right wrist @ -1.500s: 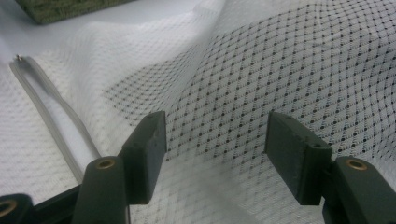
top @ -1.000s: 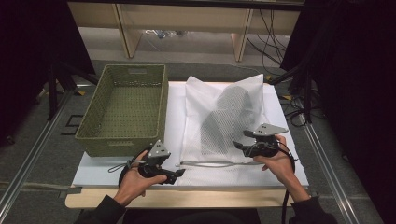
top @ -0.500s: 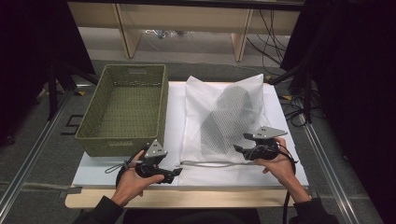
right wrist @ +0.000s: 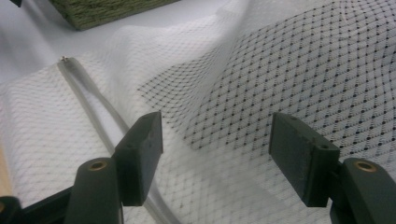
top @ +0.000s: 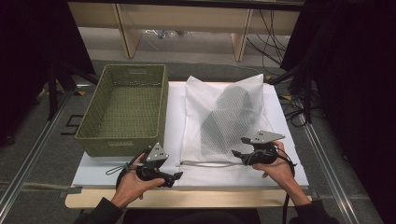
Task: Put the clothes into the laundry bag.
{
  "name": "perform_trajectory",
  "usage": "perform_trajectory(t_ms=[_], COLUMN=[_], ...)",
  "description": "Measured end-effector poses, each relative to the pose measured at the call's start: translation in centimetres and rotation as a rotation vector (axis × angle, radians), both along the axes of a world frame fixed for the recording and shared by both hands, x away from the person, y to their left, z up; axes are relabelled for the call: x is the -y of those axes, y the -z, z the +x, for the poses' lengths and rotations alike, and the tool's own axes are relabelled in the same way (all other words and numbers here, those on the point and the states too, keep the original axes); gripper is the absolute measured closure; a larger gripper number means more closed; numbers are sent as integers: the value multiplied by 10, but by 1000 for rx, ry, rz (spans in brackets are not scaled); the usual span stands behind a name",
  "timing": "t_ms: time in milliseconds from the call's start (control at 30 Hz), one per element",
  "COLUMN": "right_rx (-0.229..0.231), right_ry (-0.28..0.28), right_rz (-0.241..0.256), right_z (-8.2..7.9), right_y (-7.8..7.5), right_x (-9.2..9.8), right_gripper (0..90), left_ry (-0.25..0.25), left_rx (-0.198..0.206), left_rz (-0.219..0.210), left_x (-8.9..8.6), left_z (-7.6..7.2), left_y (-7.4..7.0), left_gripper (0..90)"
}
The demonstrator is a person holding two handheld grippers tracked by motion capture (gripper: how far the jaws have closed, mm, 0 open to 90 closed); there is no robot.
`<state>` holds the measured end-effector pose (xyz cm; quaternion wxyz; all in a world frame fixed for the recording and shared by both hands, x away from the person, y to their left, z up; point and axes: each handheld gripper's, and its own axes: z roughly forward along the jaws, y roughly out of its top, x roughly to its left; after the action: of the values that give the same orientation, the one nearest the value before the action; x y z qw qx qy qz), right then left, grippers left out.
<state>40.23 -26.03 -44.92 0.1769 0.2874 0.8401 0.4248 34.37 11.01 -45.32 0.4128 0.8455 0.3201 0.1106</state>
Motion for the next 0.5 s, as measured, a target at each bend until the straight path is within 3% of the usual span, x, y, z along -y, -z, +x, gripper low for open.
perform_trajectory(t_ms=[333, 500], right_rx=[-6, -25], right_ry=[-22, -47], right_rz=[-5, -9], right_z=[-12, -21], right_y=[1, 2], right_x=[-1, -1], right_gripper=[351, 341], left_ry=[2, 3], left_rx=[8, 6], left_rz=[27, 13], left_x=[1, 1], left_z=[-7, -11], left_y=[2, 1], left_gripper=[169, 169])
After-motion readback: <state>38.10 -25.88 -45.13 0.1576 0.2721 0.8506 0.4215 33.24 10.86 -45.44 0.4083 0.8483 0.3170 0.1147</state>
